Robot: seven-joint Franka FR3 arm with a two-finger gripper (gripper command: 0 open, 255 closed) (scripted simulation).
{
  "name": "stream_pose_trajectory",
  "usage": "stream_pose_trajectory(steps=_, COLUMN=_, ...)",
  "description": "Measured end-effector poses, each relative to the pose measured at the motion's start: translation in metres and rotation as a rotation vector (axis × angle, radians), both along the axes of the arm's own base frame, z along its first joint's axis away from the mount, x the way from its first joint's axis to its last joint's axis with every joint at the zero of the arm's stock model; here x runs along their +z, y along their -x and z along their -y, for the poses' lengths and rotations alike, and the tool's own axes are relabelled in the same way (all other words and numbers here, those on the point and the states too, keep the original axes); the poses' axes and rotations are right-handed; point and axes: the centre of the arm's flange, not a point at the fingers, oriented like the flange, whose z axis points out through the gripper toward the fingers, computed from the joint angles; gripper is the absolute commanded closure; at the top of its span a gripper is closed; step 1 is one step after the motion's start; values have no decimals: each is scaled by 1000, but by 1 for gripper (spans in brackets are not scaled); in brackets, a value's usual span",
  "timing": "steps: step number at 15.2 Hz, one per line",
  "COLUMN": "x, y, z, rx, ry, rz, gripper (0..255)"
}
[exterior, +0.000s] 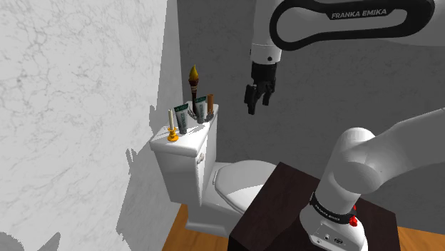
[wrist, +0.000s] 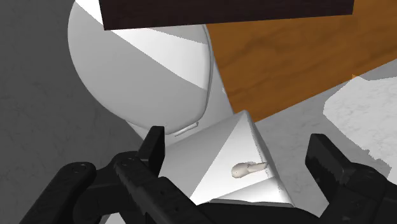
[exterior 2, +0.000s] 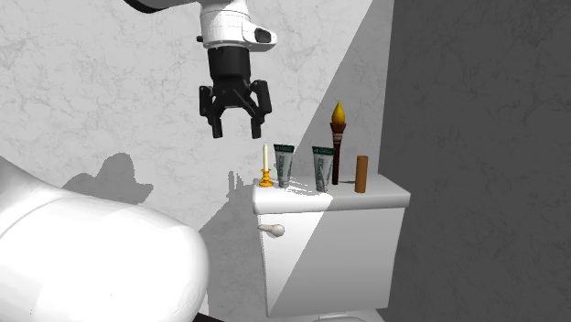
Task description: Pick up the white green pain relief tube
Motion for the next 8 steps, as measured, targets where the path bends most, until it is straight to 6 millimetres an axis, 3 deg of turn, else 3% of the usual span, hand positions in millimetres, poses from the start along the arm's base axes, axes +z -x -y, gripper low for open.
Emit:
stream_pose_trajectory(steps=3, x=1, y=-15, z=11, rx=43, ry=-2, rz=-5, gripper=0)
stream_pose_trajectory(steps=8, x=-4, y=-74, z=34, rx=225, ry=-12, rz=-27, gripper=0)
